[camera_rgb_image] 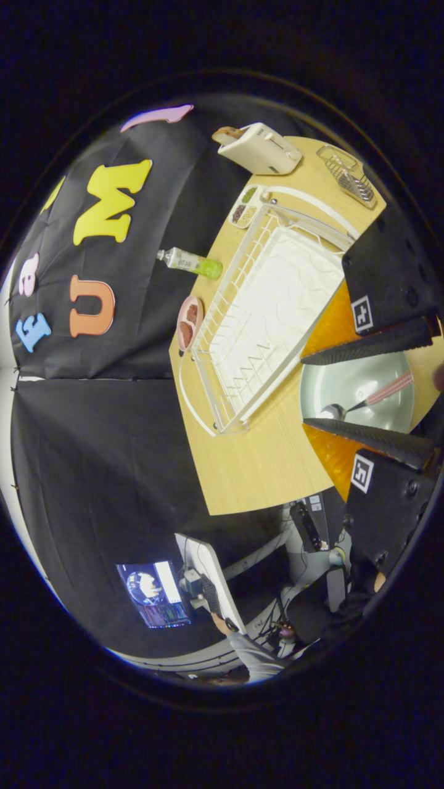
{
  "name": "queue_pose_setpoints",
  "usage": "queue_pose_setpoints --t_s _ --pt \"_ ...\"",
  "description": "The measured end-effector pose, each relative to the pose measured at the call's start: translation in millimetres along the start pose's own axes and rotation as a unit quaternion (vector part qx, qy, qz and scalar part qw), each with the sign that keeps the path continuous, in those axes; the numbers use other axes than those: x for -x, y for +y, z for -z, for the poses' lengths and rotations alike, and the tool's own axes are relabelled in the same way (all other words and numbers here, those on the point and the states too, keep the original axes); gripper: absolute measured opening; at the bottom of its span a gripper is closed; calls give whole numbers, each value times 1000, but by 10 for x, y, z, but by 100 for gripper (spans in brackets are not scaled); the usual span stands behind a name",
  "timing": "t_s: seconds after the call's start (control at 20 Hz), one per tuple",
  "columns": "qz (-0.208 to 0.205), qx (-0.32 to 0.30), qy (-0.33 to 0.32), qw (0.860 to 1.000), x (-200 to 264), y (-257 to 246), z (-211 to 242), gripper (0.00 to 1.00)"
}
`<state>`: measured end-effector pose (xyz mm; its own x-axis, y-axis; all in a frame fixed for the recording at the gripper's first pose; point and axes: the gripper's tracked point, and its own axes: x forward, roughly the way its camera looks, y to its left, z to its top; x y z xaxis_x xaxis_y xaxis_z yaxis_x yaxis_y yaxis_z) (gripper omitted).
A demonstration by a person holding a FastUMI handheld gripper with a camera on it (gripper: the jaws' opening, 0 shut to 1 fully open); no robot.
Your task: Take the plate from the dish rack, then take the spoon from the basket and place it into the plate.
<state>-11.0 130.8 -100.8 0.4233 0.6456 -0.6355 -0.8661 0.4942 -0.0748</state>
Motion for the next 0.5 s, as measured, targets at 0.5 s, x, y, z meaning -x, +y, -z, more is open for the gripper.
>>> queue_pose_setpoints --t_s 0.5 --pt "127 -50 -143 980 570 -256 -471 96"
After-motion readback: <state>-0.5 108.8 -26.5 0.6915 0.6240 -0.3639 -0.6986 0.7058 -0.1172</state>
